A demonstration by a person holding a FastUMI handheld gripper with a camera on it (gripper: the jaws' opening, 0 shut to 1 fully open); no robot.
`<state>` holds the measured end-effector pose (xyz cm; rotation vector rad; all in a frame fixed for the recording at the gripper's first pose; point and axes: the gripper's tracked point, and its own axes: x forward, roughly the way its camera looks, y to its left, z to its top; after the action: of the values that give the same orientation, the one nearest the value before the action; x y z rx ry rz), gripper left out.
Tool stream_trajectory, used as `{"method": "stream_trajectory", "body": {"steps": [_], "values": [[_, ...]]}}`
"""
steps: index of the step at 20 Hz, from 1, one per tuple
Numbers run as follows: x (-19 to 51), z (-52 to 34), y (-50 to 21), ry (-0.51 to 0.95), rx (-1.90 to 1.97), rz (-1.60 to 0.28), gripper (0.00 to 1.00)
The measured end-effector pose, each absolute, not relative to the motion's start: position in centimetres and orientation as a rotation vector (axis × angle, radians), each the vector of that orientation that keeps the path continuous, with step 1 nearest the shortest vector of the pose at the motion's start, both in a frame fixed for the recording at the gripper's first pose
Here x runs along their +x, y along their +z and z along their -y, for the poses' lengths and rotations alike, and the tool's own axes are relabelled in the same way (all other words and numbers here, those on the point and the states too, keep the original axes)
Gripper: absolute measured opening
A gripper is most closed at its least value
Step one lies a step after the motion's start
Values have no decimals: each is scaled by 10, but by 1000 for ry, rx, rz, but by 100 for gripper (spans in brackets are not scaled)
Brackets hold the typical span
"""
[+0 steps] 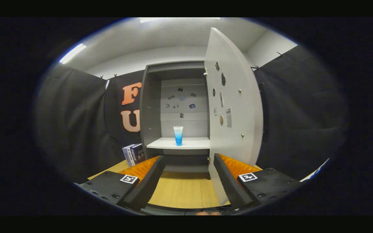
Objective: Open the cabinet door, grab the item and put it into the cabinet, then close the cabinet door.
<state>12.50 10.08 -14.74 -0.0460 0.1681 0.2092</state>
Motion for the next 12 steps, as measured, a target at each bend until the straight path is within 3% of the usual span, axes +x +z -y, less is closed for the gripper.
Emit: {"method": "stream_trajectory", "body": {"steps": [12], "values": [[115, 44, -140, 60, -38, -162, 98]]}}
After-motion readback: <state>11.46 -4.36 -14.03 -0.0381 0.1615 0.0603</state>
